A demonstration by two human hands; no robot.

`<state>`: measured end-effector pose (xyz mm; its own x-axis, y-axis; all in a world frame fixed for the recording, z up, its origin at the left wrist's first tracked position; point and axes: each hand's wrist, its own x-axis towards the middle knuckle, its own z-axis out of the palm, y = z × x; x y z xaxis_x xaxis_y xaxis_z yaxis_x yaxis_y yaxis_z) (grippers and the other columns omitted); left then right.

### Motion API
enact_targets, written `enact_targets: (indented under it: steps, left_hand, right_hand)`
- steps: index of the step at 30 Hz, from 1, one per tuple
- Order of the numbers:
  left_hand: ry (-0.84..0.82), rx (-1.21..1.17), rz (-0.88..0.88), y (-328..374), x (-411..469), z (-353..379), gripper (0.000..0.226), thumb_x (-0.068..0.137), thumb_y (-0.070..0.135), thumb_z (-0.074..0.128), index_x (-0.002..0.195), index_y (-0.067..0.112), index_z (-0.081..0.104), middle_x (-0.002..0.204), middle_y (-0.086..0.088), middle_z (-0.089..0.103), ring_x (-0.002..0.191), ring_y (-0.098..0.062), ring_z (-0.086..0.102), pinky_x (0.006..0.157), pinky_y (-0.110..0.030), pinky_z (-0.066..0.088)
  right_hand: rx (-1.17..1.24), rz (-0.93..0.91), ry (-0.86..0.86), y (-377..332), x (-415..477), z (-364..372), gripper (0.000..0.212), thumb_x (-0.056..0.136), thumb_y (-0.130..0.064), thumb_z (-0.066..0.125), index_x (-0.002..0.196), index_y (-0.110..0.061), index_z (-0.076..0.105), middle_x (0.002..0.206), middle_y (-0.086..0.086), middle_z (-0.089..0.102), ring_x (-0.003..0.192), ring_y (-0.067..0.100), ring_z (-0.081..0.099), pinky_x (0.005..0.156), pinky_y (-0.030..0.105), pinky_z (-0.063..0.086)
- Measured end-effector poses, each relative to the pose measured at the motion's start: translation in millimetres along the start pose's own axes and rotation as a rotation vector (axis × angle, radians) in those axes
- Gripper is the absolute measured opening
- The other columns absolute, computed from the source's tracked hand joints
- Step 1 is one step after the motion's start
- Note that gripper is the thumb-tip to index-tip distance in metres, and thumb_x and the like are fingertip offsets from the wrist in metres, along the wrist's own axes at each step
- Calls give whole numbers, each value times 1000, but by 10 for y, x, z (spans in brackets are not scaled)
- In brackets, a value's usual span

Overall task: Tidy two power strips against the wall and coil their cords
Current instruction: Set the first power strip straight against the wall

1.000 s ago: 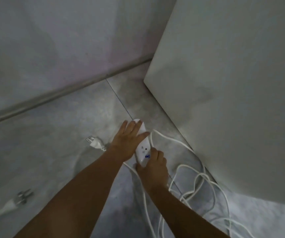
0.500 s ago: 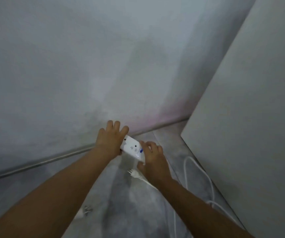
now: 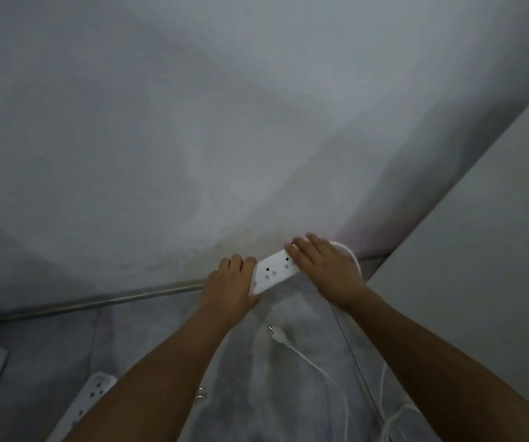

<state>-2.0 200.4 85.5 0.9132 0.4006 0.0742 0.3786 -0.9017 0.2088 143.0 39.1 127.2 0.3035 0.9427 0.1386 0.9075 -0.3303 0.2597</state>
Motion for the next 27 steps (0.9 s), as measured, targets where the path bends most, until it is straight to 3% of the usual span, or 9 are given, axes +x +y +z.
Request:
enact_targets:
  steps: [5,9,14,19,23,27]
  left_hand:
    - [77,-55,-19,-117,141,-151,61,73,37,66,129,25,44,115,-2,51,101,-23,49,72,-33,49]
    - [15,-12,2,-192,269,110,62,77,33,62,133,29,39,120,0,47,107,-22,46,75,-33,45]
    - [-21,-62,-118,-248,406,723,62,81,31,64,137,28,38,126,-2,47,111,-23,46,79,-34,48]
    - [-73,-112,-197,-348,562,1238,60,88,30,58,142,27,35,133,-4,45,117,-24,43,82,-35,48]
    - [-95,-154,-223,-365,674,1579,61,86,23,58,143,29,36,135,-1,43,120,-22,41,86,-32,47]
    - [-27,-279,-297,-295,743,1826,56,81,14,61,134,23,48,126,-3,50,115,-24,49,85,-35,46]
  right_hand:
    - [4,13,57,79,248,-155,64,68,10,57,130,-3,56,127,21,59,116,42,56,92,48,50]
    - [115,89,23,12,147,265,66,74,9,64,137,-8,51,133,20,55,123,40,52,93,46,49]
    - [115,68,64,19,303,910,61,71,7,67,129,-7,59,124,18,62,112,39,59,93,46,49]
    - [163,87,-59,21,466,1410,56,68,2,67,123,-11,63,121,13,65,99,35,64,82,41,53]
    - [176,101,-155,60,481,1804,52,74,-9,45,123,-15,61,125,10,62,99,33,62,82,40,52]
    - [197,149,-207,121,490,2097,49,74,-3,60,122,-12,60,128,13,58,106,35,58,82,41,51]
